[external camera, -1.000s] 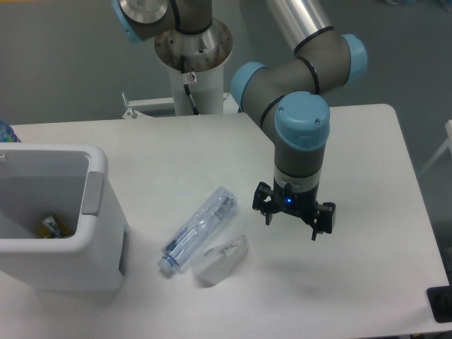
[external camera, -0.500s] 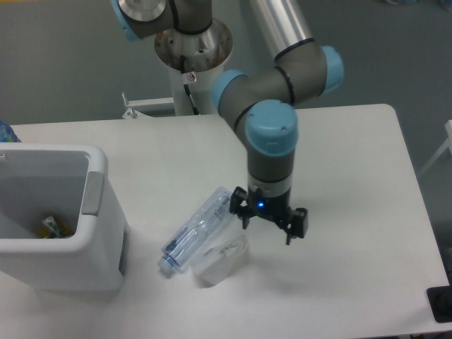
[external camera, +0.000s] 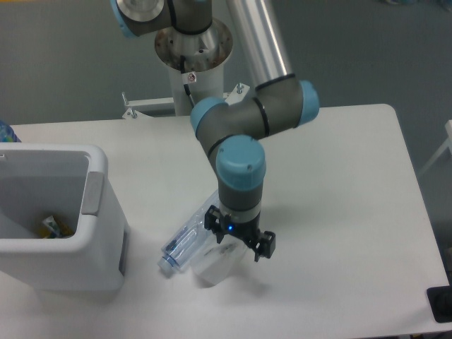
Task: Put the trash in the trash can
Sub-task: 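Lower the gripper and grasp the clear plastic wrapper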
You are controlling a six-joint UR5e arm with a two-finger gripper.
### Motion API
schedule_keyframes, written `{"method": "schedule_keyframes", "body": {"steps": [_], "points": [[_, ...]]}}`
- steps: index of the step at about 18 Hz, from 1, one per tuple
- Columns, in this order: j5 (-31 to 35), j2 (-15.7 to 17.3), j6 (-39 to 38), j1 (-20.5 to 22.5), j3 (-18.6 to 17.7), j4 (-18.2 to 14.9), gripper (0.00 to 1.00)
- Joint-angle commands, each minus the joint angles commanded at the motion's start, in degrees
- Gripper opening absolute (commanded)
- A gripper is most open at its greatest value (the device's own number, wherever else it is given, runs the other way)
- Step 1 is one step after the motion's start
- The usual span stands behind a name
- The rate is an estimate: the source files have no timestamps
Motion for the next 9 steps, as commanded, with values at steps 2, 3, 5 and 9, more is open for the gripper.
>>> {"method": "schedule_keyframes", "body": {"steps": [2, 3, 5, 9], "points": [[0.00, 0.00, 0.09, 0.00, 0.17, 0.09, 0.00], [0.00, -0.17, 0.09, 0.00, 0.78, 0.09, 0.00], [-0.09, -0.09, 0.53, 0.00, 1.66, 0.09, 0.00], [-0.96, 0.44, 0.62, 0.79, 3.51, -0.26, 0.00]]}}
